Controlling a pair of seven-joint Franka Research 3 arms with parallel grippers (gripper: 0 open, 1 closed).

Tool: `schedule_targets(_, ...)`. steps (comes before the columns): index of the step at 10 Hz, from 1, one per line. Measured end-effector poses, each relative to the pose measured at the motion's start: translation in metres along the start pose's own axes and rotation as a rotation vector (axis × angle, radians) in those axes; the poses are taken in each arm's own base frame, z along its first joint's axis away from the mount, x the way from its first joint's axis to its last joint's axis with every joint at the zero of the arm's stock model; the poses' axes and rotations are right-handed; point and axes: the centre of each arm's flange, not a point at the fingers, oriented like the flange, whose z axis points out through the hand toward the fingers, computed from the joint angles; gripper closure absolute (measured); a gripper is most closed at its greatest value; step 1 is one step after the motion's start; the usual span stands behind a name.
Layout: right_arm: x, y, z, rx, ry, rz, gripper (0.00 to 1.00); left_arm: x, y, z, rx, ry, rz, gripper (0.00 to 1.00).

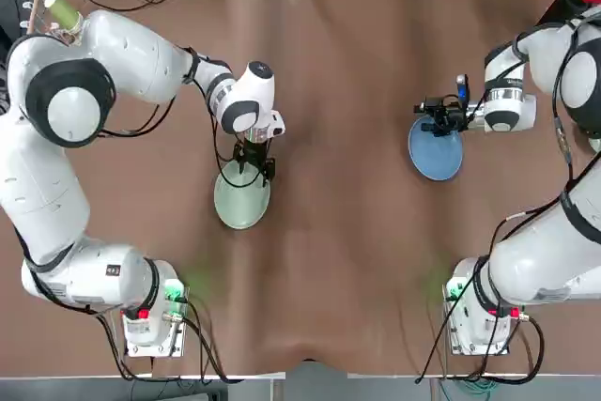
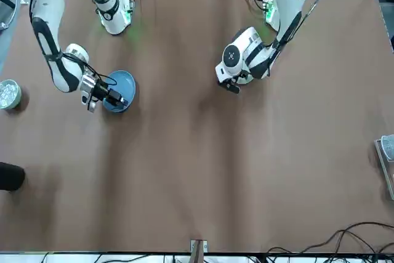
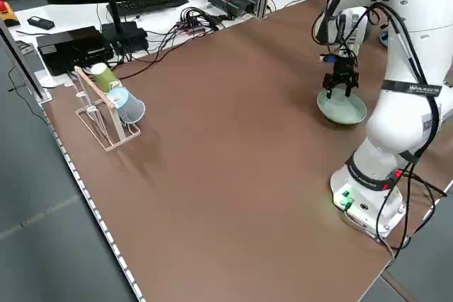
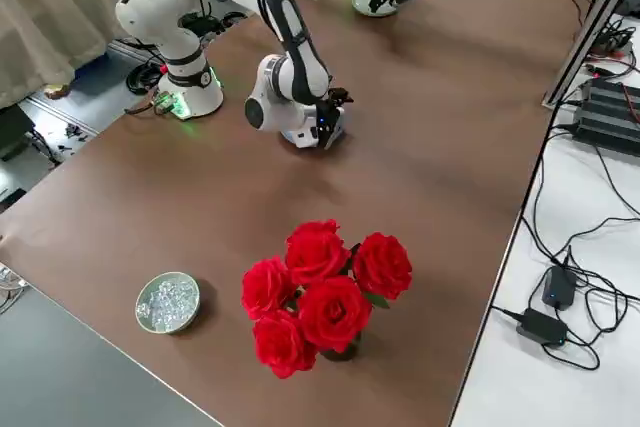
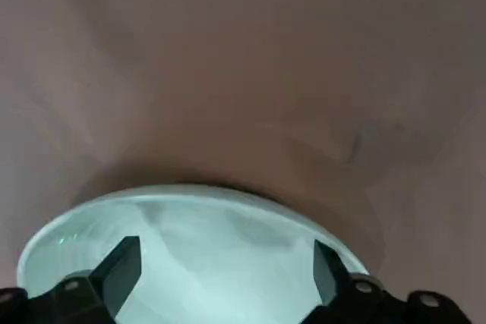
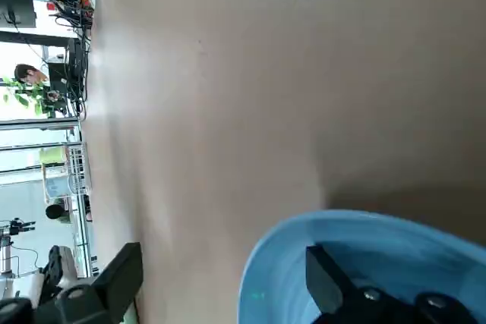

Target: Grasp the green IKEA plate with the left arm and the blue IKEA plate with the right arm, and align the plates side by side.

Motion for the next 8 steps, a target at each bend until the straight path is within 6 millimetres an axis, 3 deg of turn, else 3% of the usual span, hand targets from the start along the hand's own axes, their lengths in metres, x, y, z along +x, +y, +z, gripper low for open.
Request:
schedule_targets(4,-0.004,-0.027,0.049,0.043,0.038,0.017,0.03,0.010,0.002,-0.006,-0.020,0.010,-0.010,0.00)
schedule_targets(8,-0.004,-0.045,0.082,0.076,0.063,0.030,0.03,0.023,0.005,-0.015,-0.044,0.027,-0.030,0.00)
